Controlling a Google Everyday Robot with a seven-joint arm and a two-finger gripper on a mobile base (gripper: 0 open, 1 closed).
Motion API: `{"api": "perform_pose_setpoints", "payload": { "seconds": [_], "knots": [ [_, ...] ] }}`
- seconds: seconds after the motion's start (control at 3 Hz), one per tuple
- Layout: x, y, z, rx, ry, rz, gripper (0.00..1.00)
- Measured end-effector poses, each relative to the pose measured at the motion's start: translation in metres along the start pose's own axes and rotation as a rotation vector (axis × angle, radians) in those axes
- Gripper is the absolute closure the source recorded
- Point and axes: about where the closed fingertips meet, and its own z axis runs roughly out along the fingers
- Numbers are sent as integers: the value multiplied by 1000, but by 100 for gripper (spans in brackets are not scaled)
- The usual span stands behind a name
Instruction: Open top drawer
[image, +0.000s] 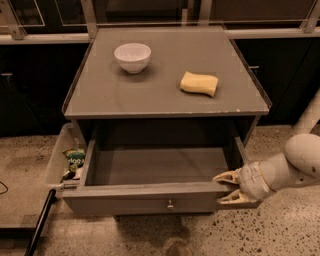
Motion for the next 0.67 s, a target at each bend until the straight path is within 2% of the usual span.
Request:
{"api": "perform_pose_setpoints", "payload": {
  "seconds": [0.33,0.67],
  "knots": [
    [0,0,0,0,0,0,85],
    [0,0,0,0,0,0,62]
  ]
}}
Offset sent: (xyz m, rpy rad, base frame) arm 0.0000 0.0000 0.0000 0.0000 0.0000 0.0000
